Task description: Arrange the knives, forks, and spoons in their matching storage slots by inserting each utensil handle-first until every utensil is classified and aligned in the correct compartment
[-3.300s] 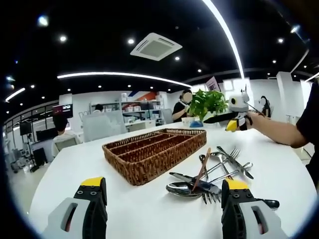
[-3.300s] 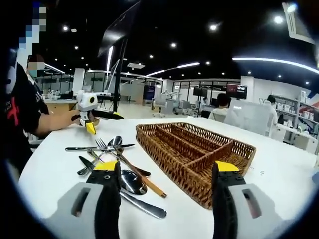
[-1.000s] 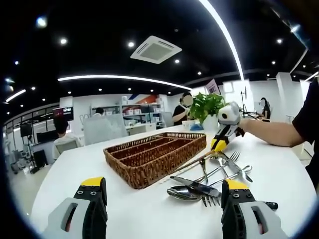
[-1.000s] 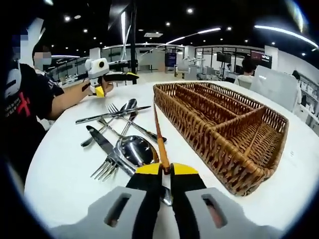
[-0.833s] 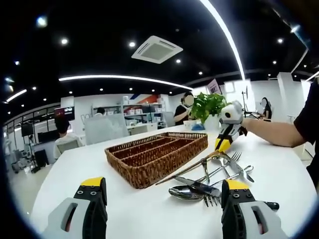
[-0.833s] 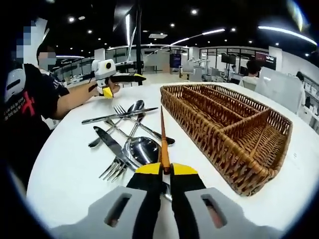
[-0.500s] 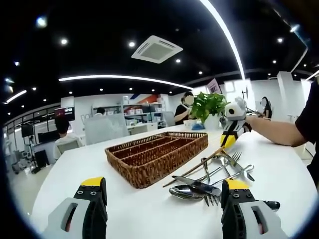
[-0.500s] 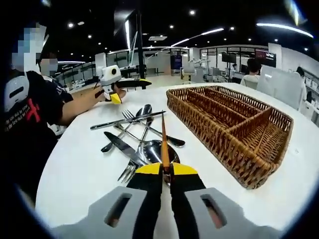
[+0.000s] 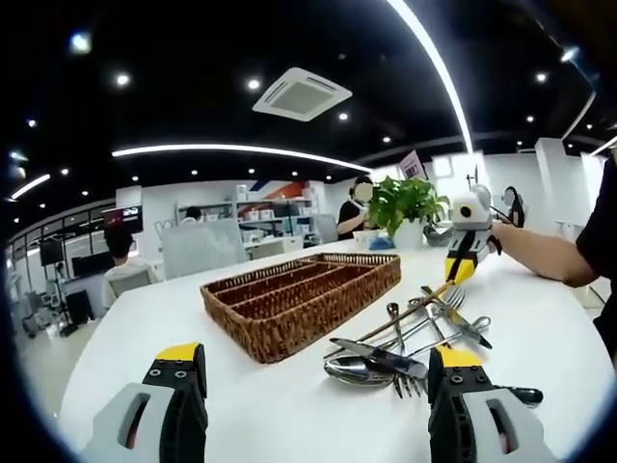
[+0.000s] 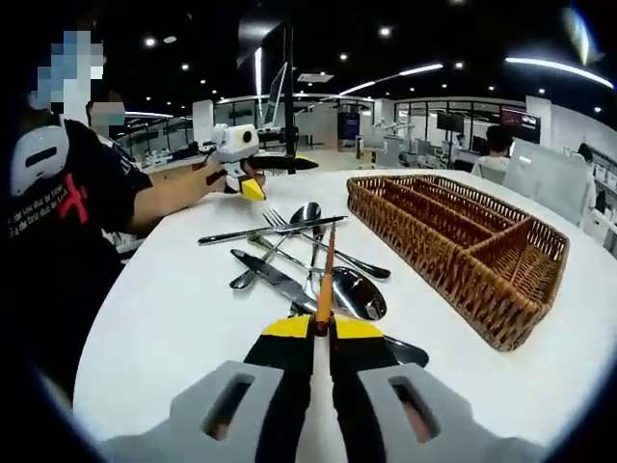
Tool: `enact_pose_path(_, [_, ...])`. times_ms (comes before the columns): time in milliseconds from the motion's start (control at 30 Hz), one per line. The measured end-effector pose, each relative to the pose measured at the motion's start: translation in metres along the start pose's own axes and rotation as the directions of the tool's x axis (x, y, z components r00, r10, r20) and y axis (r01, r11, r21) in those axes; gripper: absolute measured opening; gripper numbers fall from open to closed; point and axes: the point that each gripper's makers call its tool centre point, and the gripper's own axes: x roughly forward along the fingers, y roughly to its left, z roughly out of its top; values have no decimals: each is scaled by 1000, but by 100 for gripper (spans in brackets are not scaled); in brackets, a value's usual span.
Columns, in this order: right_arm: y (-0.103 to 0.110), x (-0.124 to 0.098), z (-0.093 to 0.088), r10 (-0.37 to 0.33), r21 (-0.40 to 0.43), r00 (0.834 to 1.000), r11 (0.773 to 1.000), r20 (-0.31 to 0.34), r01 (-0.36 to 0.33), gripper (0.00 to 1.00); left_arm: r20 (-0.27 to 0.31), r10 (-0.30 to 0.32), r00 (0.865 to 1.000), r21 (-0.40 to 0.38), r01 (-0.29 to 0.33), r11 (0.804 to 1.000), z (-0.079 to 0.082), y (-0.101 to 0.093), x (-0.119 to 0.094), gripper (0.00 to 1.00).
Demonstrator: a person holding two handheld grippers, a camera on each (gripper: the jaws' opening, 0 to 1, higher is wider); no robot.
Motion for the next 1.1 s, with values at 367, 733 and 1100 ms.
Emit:
enact_pose_path(367, [35,0,-6,33,-28,999,999,-32,-34,6,-1,3,1000,1,-3,1000,0,1,0,100])
enact_pose_path(733, [39,5,-4,52,-20,998,998,-28,-53,7,1,3,1000,3,-3,1000,2,2,0,100])
enact_pose_path(1100, [38,7,-6,19,-34,997,999,-81,-22,6,9,5,1000,2,-5,1000,4,3,0,100])
